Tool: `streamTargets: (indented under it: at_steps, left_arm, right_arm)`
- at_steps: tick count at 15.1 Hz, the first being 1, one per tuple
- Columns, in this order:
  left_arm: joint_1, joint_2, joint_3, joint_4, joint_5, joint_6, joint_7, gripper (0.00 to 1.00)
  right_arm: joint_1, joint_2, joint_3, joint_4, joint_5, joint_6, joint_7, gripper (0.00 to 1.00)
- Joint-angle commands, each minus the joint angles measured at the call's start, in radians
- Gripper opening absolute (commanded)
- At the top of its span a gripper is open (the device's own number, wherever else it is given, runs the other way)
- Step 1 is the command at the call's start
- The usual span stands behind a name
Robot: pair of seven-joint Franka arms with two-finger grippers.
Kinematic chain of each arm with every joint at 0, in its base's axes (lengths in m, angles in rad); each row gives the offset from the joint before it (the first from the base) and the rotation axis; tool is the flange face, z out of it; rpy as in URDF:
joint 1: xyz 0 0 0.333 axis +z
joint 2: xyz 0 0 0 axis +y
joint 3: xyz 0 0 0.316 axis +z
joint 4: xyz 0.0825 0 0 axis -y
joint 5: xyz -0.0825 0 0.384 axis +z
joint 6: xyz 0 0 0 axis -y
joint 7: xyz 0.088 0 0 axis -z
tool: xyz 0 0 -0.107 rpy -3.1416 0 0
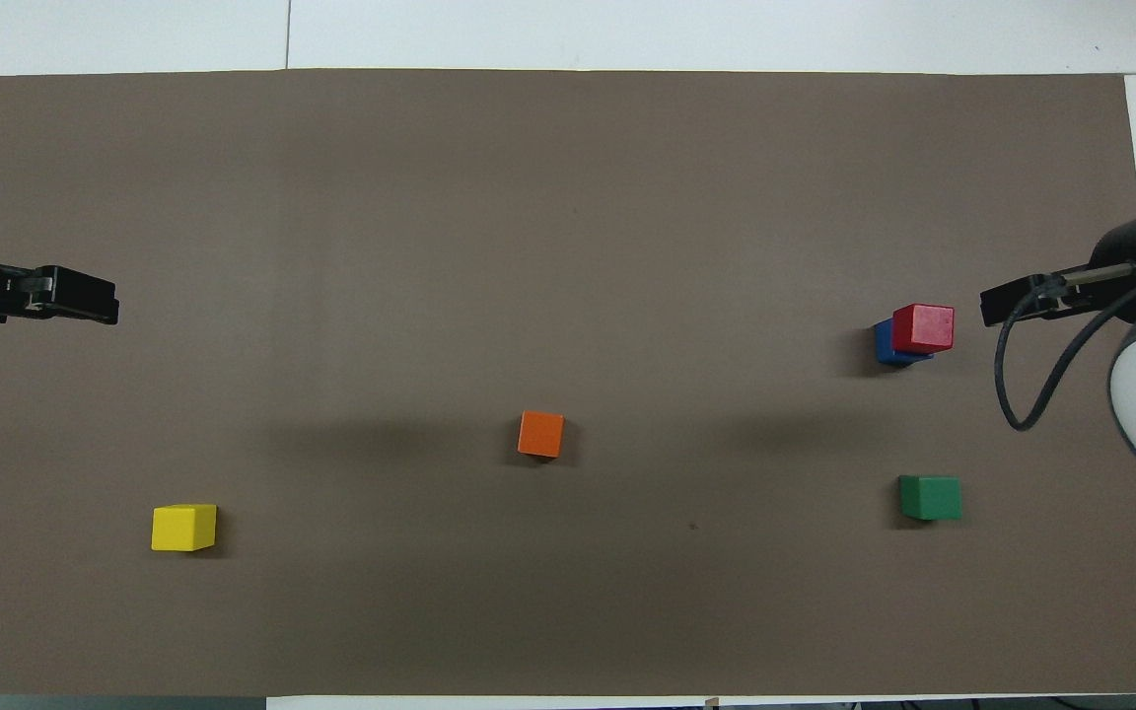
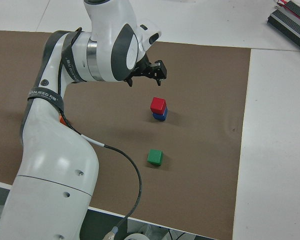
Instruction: Transfer red block to right arm and stack on blue block
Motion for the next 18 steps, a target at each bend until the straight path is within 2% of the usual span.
streamTargets:
  at_steps: [1,5,9,12,16,18]
  left_arm:
    - [0.011,-0.008,-0.005,-0.006,-0.014,-0.002,0.010,1.00]
    - [0.011,-0.008,-0.005,-0.006,-0.014,0.000,0.010,1.00]
    - [0.011,-0.008,-0.005,-0.006,-0.014,0.000,0.010,1.00]
    - [0.011,-0.008,-0.005,-0.006,-0.014,0.000,0.010,1.00]
    - [0.011,-0.008,-0.005,-0.006,-0.014,0.000,0.010,1.00]
    - [0.011,-0.008,-0.005,-0.006,-0.014,0.000,0.010,1.00]
  right_arm:
    - [-0.010,0.018,0.002,0.098,0.027,-0.113,-0.029,1.00]
    - [-0.042,0.012,0.005,0.182,0.031,-0.212,-0.027,1.00]
    - [-0.070,-0.012,0.008,0.170,0.031,-0.281,-0.026,1.00]
    - [-0.070,-0.040,0.005,0.092,0.031,-0.223,-0.017,1.00]
    - [-0.070,-0.028,0.003,0.090,0.028,-0.131,-0.011,1.00]
    - [-0.070,-0.029,0.005,0.090,0.028,-0.130,-0.009,1.00]
